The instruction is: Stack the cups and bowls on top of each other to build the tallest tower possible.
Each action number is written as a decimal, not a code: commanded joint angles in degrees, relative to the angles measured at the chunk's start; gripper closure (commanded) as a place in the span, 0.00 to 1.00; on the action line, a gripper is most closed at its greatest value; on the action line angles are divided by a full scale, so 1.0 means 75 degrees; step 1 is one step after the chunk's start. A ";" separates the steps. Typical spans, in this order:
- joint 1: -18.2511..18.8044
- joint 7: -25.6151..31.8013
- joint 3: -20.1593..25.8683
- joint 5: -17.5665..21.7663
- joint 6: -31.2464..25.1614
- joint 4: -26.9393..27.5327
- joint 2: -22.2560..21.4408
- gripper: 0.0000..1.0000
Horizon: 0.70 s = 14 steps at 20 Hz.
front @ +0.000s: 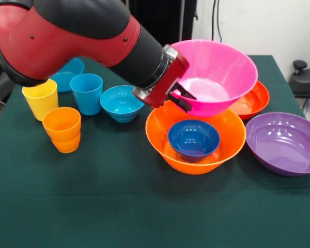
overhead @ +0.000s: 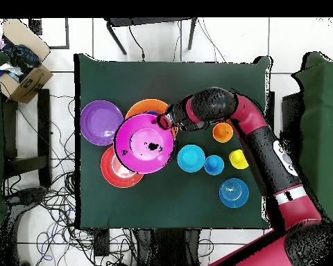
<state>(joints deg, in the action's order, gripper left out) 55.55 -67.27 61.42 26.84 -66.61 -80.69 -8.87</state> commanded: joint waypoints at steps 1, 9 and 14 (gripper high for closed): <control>-0.0597 0.3200 -0.0072 0.0365 -0.0266 0.1215 0.0808 1.00; -0.0808 0.3861 -0.0192 0.0417 -0.0651 0.1966 0.1080 1.00; -0.0916 0.4182 -0.0295 0.0409 -0.0804 0.2243 0.1045 1.00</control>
<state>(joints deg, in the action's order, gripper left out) 51.43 -57.24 61.42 27.00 -67.13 -71.98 -2.32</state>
